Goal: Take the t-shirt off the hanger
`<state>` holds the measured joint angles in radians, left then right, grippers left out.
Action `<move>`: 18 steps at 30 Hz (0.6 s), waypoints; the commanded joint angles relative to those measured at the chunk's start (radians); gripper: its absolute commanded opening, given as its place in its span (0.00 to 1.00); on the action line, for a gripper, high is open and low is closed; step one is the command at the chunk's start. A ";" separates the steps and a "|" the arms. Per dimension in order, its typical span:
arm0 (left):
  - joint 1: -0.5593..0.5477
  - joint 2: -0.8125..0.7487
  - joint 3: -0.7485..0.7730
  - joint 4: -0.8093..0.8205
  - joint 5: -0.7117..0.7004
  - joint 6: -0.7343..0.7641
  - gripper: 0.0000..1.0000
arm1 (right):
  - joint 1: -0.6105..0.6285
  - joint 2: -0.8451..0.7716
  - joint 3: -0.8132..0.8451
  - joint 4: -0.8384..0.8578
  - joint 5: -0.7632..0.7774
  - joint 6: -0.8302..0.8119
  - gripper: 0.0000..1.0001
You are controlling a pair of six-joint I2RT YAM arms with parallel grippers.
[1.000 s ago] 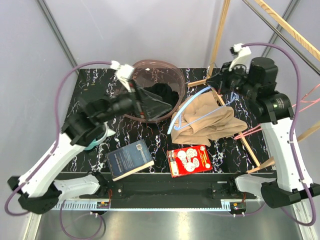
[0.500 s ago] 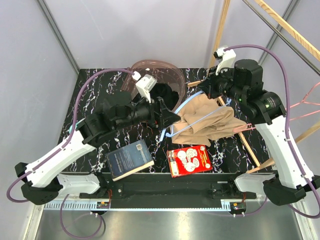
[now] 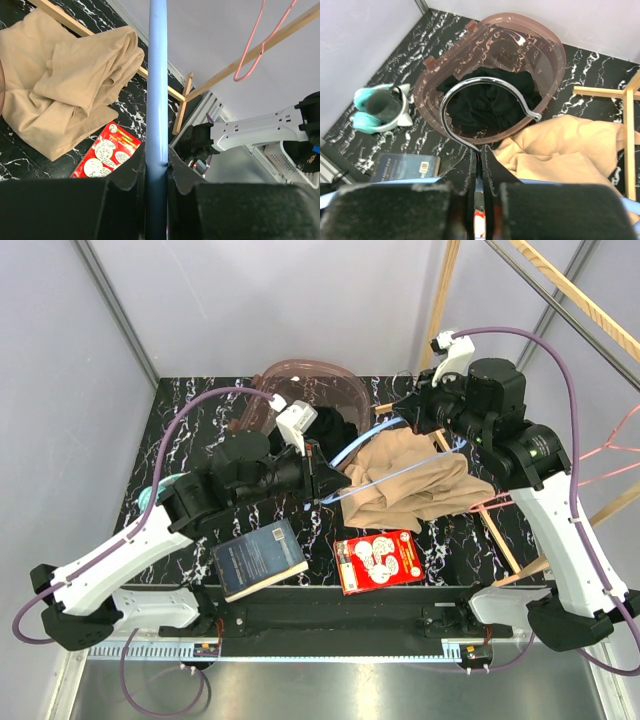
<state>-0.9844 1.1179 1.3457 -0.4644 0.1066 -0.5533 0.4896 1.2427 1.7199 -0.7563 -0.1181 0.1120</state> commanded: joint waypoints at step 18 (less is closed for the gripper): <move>0.001 -0.334 -0.295 0.349 -0.370 -0.138 0.00 | 0.018 -0.157 -0.137 0.224 -0.084 0.452 0.88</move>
<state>-0.9840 0.8303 1.0828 -0.2813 -0.1570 -0.6628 0.4980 1.1316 1.6051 -0.6319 -0.1280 0.4587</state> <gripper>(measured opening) 0.162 0.846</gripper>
